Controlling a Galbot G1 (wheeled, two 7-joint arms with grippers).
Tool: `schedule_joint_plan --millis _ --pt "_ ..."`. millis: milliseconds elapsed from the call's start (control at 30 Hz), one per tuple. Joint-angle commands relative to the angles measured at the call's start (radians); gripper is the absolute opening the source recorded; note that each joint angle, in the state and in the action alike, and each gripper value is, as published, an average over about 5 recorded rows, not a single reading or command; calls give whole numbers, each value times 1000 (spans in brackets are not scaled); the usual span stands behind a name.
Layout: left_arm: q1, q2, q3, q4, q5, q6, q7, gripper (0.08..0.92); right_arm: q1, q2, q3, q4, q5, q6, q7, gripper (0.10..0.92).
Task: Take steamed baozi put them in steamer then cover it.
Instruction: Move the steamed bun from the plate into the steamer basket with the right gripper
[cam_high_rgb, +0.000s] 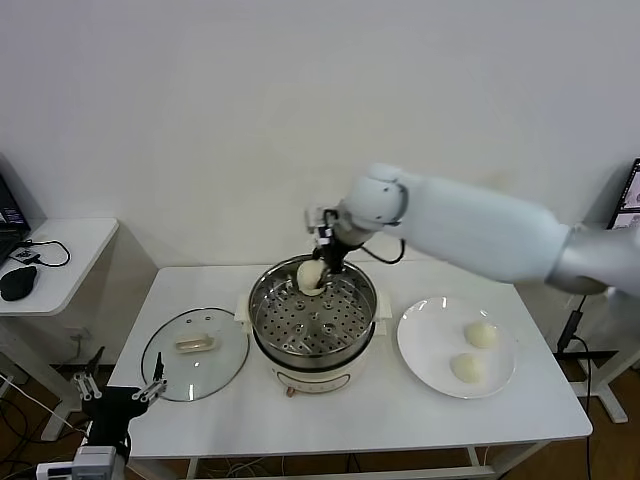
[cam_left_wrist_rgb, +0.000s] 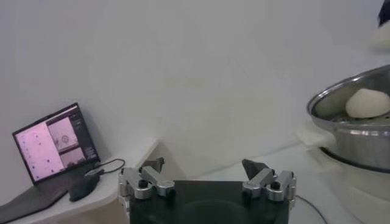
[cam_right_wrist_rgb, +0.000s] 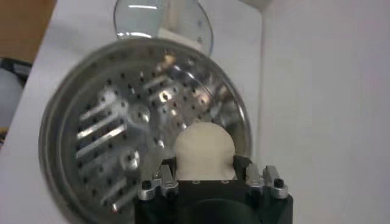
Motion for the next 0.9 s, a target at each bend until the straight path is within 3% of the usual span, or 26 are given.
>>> schedule_joint_plan --millis 33,733,900 --pt "-2 -5 -2 0 1 1 0 823 -58 131 -20 -72 19 -62 29 585" --pt "-4 -7 7 6 4 -4 -2 823 -129 192 0 -168 -18 -68 67 589" --pt "-2 -9 9 3 6 -4 -2 823 -131 186 5 -170 -25 -65 59 675"
